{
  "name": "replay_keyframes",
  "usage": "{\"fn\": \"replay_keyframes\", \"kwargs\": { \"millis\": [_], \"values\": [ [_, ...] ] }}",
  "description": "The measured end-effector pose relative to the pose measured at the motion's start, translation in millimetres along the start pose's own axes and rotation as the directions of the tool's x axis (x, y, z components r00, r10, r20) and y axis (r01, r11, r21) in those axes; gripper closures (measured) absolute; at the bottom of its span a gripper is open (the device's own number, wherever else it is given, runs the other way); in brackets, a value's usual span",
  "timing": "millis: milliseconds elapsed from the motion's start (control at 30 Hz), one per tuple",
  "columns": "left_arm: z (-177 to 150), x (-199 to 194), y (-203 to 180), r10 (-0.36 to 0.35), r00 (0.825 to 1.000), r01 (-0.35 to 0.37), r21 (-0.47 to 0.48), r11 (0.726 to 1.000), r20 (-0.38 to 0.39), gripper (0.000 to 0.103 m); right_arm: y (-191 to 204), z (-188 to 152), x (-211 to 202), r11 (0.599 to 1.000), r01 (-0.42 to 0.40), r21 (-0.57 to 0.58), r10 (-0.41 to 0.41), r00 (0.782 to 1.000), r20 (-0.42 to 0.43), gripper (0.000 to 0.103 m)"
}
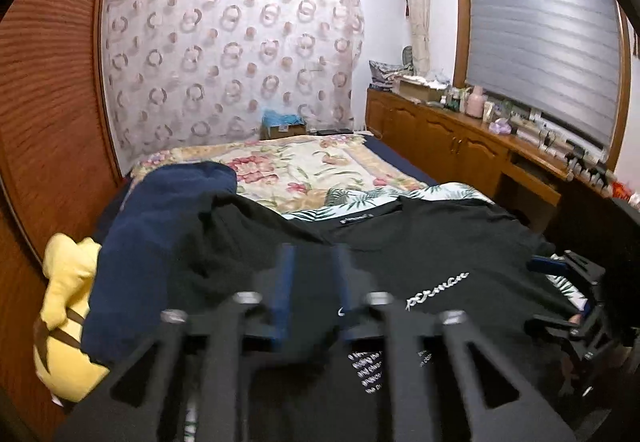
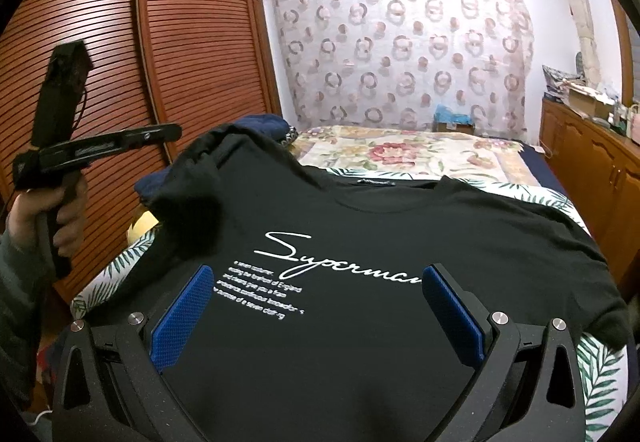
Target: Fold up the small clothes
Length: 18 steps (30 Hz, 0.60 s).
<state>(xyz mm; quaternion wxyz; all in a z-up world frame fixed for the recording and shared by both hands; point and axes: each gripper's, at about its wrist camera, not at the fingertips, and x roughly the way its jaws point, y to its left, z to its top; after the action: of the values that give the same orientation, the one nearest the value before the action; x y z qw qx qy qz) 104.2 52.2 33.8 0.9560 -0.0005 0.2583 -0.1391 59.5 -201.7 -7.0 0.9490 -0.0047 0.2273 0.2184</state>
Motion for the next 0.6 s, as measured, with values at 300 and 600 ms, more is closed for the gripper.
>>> {"fn": "replay_keyframes", "kwargs": {
  "millis": [300,600],
  "values": [
    [-26,-37,25,0.061,0.997,-0.058,-0.047,0.997,0.053,0.024,21,7,8,0.997,-0.033,-0.066,0.033,0.999,-0.008,0.002],
    [-59,-59,35,0.13,0.989,-0.127,-0.061,0.99,0.066,0.022,72,27,45,0.954,-0.227,-0.198,0.215,0.973,-0.078,0.026]
  ]
}}
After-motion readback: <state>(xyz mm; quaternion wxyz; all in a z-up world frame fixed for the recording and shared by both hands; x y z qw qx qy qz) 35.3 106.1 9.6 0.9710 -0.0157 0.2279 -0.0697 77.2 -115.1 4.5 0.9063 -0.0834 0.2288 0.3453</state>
